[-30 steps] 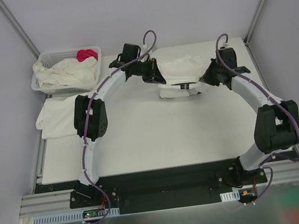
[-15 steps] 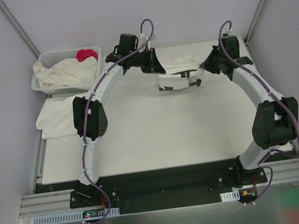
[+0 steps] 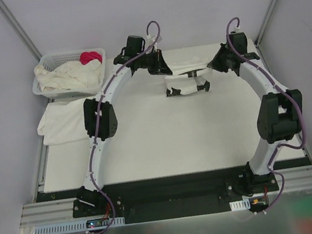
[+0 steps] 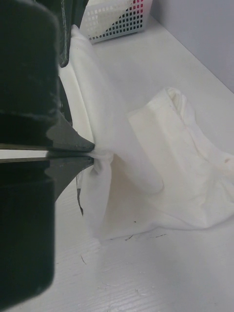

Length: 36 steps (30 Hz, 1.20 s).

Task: Fold and stack the t-shirts
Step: Fold the long partially folded tshirt into a neat square

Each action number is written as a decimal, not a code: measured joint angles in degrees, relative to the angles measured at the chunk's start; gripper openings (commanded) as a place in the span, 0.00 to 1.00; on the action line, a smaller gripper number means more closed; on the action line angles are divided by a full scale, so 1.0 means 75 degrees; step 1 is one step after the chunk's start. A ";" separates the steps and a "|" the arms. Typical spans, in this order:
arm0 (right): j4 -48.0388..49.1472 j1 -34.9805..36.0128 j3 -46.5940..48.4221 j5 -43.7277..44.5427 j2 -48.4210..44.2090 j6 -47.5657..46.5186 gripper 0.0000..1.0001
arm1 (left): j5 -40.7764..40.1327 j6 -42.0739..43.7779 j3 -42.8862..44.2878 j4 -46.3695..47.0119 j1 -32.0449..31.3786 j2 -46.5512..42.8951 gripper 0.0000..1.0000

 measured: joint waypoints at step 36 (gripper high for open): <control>0.0484 -0.0475 0.2961 -0.0895 0.3585 0.0035 0.01 | 0.0163 -0.1970 -0.0399 0.3121 0.0361 0.1078 0.31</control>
